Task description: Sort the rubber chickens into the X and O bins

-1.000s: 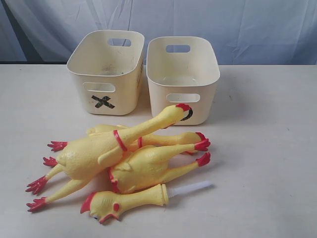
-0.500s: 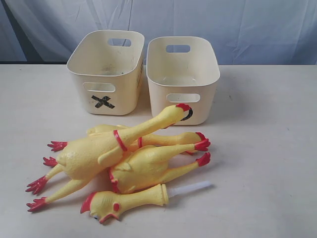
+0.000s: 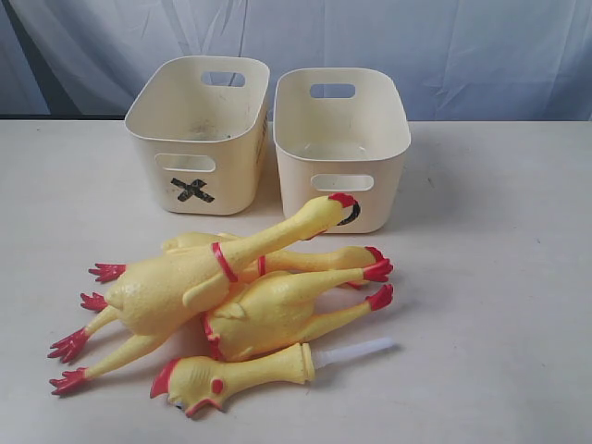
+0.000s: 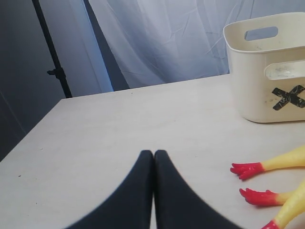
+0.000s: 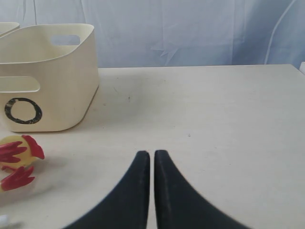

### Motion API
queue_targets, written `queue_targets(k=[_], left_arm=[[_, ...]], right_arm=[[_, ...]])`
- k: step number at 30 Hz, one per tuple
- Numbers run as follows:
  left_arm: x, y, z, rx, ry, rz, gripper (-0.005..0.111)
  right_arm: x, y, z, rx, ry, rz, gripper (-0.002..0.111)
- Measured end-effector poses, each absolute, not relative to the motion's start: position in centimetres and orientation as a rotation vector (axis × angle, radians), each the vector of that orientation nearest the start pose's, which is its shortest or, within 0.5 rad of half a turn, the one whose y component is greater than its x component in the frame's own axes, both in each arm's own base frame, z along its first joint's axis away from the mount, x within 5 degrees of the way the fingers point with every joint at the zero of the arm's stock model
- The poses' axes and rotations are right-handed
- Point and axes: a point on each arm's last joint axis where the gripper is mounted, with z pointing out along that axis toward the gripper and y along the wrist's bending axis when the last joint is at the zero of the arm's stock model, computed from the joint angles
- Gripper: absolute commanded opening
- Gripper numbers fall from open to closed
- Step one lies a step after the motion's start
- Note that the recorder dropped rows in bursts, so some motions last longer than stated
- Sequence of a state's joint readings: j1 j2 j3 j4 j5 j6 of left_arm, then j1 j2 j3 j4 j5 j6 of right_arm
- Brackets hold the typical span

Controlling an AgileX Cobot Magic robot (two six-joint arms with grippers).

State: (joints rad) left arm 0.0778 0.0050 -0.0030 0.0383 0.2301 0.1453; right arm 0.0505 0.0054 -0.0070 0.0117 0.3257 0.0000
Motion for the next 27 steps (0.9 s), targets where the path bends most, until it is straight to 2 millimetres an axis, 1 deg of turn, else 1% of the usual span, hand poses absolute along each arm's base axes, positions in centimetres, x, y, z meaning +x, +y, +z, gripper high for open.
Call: queue_targets(k=[11,17,22,27], left_arm=[[5.57,0.36,19.31,0.030,1.717,0.129,0.000],[5.61,0.09,19.50,-0.071,1.693,-0.004,0.000],[5.63,0.00,19.66,-0.118,1.672,-0.061,0.000],[5.67,0.06,20.22,-0.173,1.607,-0.110,0.000]], right_arm=[[5.40,0.31,18.58,-0.038,1.807,0.047,0.004],[5.40,0.31,18.58,-0.038,1.807,0.047,0.004],[5.40,0.31,18.58,-0.038,1.807,0.047,0.004],[5.40,0.31,18.58,-0.038,1.807,0.047,0.004]])
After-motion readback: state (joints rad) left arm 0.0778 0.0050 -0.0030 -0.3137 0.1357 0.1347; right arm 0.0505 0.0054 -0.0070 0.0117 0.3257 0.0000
